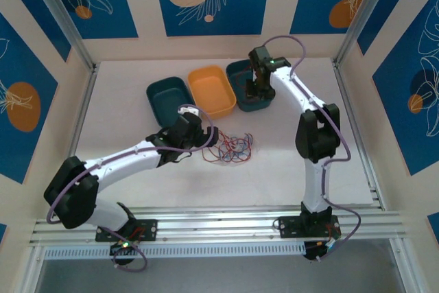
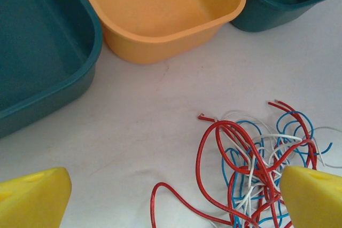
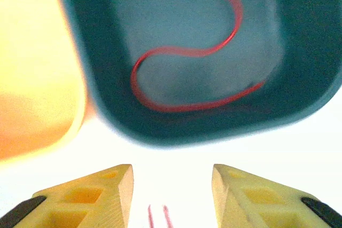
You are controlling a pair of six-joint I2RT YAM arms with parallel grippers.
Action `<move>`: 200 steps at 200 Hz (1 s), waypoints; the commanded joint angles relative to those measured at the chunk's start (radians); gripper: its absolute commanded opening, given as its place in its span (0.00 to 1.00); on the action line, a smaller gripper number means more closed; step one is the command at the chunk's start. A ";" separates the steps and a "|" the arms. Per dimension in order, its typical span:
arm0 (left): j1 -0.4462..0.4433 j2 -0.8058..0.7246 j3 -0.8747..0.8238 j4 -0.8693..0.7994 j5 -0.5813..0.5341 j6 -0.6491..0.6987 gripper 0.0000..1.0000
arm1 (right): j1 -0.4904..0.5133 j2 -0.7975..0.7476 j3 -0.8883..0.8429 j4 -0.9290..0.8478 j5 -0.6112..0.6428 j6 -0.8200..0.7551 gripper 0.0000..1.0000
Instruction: Untangle the cables
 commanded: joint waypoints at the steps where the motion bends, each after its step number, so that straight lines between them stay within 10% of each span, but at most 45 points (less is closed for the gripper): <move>1: 0.025 -0.052 -0.021 -0.010 -0.014 -0.034 1.00 | 0.058 -0.138 -0.116 0.063 -0.083 0.052 0.42; 104: 0.171 -0.170 -0.169 -0.043 0.015 -0.176 1.00 | 0.393 -0.175 -0.199 -0.004 -0.014 0.151 0.34; 200: 0.176 -0.176 -0.195 -0.017 0.046 -0.180 1.00 | 0.363 -0.017 -0.118 -0.070 -0.006 0.154 0.28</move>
